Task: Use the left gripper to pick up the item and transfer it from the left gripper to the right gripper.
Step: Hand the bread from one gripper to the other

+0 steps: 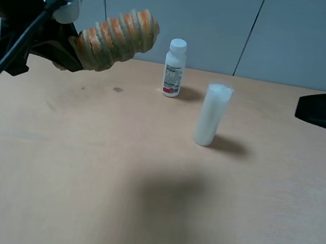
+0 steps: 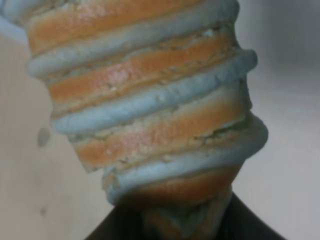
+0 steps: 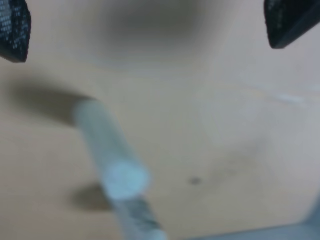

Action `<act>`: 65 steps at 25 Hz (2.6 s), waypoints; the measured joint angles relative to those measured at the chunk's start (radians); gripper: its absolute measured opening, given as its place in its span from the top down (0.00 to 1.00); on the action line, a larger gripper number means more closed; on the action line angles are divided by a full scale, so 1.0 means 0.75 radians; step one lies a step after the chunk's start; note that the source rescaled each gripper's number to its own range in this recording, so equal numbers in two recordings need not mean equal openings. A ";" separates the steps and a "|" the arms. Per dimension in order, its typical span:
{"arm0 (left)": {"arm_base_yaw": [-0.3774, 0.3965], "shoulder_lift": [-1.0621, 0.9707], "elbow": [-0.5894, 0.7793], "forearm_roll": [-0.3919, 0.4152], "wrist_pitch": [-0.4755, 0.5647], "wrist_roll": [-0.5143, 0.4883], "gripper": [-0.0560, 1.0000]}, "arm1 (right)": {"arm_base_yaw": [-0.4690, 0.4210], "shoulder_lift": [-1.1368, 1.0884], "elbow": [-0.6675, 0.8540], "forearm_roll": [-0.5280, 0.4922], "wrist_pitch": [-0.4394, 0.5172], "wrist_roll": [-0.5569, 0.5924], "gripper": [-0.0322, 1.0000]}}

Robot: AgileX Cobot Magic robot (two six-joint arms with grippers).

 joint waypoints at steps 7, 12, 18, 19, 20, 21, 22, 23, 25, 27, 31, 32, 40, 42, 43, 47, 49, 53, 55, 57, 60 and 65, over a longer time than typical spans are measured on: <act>-0.015 0.000 0.000 -0.117 -0.025 0.120 0.94 | 0.220 0.235 -0.041 0.197 -0.022 -0.201 0.00; -0.096 0.000 0.000 -0.119 -0.075 0.186 0.95 | 0.309 0.393 -0.159 0.228 -0.030 -0.254 0.00; -0.138 0.000 0.000 -0.120 -0.106 0.207 0.95 | 0.316 0.522 -0.275 0.303 0.003 -0.340 0.00; -0.139 0.000 0.000 -0.124 -0.105 0.207 0.95 | 0.316 0.537 -0.293 0.320 0.012 -0.359 0.00; -0.139 0.000 0.000 -0.128 -0.105 0.207 0.95 | 0.316 0.550 -0.309 0.337 0.019 -0.375 0.00; -0.141 0.000 0.000 -0.130 -0.105 0.207 0.95 | 0.316 0.565 -0.320 0.353 0.026 -0.388 0.00; -0.146 0.000 0.000 -0.130 -0.105 0.207 0.95 | 0.316 0.576 -0.329 0.368 0.034 -0.401 0.00; -0.156 0.000 0.000 -0.130 -0.106 0.207 0.95 | 0.316 0.589 -0.332 0.388 0.036 -0.414 0.00; -0.188 0.005 0.000 -0.130 -0.111 0.207 0.95 | 0.316 0.615 -0.332 0.425 0.046 -0.444 0.00; -0.224 0.023 0.000 -0.133 -0.128 0.207 0.95 | 0.316 0.642 -0.332 0.465 0.059 -0.476 0.00; -0.284 0.096 0.000 -0.133 -0.158 0.207 0.95 | 0.316 0.671 -0.332 0.509 0.080 -0.509 0.00; -0.298 0.113 0.000 -0.131 -0.173 0.207 0.95 | 0.316 0.673 -0.332 0.513 0.080 -0.509 0.00; -0.426 0.219 0.000 -0.134 -0.343 0.207 0.95 | 0.316 0.675 -0.332 0.512 0.080 -0.512 0.00; -0.443 0.226 0.000 -0.134 -0.391 0.207 0.95 | 0.316 0.675 -0.334 0.497 0.078 -0.510 0.00; -0.447 0.226 0.000 -0.134 -0.411 0.207 0.95 | 0.316 0.675 -0.334 0.484 0.077 -0.505 0.00; -0.449 0.227 -0.009 -0.134 -0.473 0.207 0.95 | 0.316 0.675 -0.334 0.431 0.069 -0.466 0.00; -0.449 0.227 -0.012 -0.134 -0.492 0.207 0.95 | 0.316 0.675 -0.334 0.412 0.070 -0.456 0.00; -0.449 0.227 -0.012 -0.134 -0.523 0.208 0.95 | 0.316 0.675 -0.334 0.405 0.109 -0.448 0.00; -0.449 0.227 -0.012 -0.134 -0.525 0.208 0.95 | 0.316 0.675 -0.334 0.404 0.123 -0.447 0.04; -0.449 0.227 -0.012 -0.134 -0.525 0.210 0.95 | 0.316 0.675 -0.334 0.404 0.130 -0.444 0.13; -0.449 0.227 -0.012 -0.134 -0.525 0.211 0.95 | 0.316 0.675 -0.334 0.404 0.134 -0.443 0.29; -0.449 0.227 -0.012 -0.134 -0.524 0.211 0.95 | 0.316 0.675 -0.334 0.415 0.124 -0.443 0.75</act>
